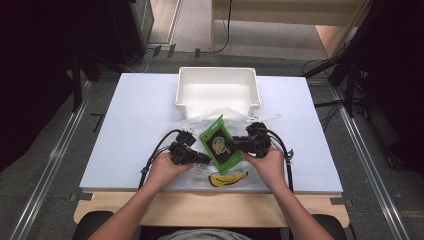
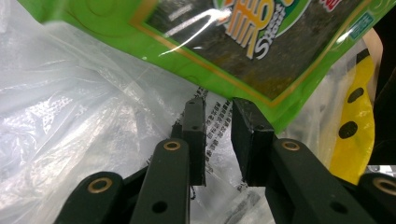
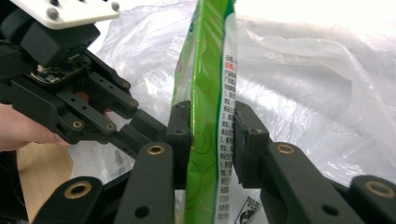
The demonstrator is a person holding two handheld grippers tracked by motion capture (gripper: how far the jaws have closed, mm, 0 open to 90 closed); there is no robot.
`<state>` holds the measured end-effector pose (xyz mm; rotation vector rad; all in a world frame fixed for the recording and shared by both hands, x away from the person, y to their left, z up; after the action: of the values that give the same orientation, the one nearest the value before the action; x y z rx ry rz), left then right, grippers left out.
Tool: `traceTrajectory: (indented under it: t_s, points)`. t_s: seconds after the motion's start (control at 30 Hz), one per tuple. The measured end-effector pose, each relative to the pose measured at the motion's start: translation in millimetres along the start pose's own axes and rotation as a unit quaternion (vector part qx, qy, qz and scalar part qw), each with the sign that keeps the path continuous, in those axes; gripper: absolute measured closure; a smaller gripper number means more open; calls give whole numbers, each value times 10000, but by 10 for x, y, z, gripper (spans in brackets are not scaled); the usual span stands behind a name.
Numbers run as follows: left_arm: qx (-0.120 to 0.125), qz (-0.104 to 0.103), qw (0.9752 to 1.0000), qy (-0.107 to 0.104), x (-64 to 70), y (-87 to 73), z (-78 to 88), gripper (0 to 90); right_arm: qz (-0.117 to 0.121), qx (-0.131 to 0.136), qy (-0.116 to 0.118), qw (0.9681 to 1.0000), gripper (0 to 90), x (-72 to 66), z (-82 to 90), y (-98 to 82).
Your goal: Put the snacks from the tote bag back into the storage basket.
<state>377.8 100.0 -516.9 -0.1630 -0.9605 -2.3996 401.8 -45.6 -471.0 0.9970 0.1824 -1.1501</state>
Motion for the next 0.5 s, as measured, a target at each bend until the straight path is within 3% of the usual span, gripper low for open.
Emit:
traceTrajectory:
  t_s: [0.23,0.5]
  points:
    - [75,43,10000,14,-24,0,36,719,35,152,-20,9999,742,-35,79,50]
    - [183,93,9998,38,-35,27,127,649,92,148,-159,9997,741,-15,105,86]
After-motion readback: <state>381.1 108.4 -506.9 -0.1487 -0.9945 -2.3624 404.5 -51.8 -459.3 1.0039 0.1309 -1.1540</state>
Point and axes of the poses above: each handheld gripper's, and its own axes: z roughly backward along the jaws, y roughly out of its top, x roughly to its right, the point moved 8 cm from there along -z, roughly forward along the jaws, and after that the axes turned 15 degrees about -z, right-handed, at the moved point
